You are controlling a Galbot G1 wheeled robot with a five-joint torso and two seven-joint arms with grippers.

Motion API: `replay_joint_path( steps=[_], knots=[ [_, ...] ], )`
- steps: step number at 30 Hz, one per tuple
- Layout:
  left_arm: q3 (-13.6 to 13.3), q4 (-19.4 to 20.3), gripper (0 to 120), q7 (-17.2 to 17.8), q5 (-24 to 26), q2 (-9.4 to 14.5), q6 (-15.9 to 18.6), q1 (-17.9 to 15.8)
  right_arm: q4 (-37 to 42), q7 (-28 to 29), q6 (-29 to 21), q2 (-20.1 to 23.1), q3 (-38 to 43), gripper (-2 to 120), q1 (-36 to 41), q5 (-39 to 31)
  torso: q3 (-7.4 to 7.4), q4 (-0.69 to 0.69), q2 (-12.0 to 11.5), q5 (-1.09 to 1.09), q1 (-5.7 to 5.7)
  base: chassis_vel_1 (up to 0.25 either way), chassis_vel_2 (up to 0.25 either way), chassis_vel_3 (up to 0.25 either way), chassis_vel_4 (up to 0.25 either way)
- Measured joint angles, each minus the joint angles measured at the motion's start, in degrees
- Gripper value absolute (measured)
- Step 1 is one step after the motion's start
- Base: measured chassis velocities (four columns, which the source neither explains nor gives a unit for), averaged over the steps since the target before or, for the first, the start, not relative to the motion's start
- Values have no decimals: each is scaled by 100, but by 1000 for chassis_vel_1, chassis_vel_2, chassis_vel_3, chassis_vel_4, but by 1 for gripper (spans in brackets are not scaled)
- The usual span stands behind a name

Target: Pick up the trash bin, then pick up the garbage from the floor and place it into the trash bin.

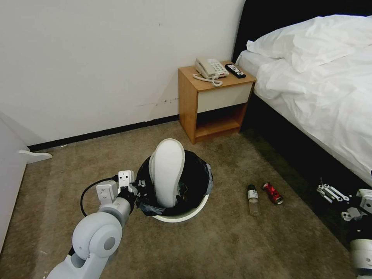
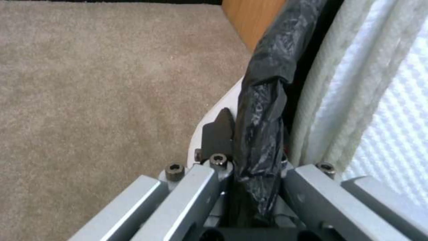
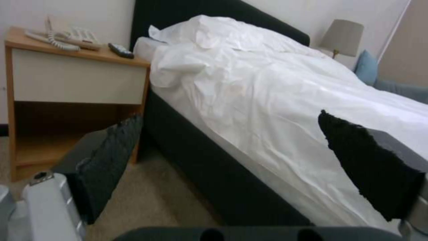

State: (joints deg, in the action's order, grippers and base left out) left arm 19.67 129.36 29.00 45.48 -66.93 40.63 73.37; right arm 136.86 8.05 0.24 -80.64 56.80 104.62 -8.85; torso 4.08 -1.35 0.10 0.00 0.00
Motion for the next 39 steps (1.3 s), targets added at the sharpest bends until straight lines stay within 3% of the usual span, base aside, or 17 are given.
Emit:
replay_joint_path(
  steps=[9,30,39],
  knots=[
    [24,0,1,25,3,-4,-20,23,-1,-19,-59,10,-16,100,-30,-13,0,0,0,0,0,-22,19,17,-18],
    [94,21,1,100,-3,-91,-70,76,-2,-68,-161,80,-97,100,-32,-53,0,0,0,0,0,-171,175,180,-166],
    [105,69,1,101,-12,-91,-71,116,15,-95,-170,94,-122,100,-24,-104,-1,-1,1,1,-1,-43,31,33,-33]
  ],
)
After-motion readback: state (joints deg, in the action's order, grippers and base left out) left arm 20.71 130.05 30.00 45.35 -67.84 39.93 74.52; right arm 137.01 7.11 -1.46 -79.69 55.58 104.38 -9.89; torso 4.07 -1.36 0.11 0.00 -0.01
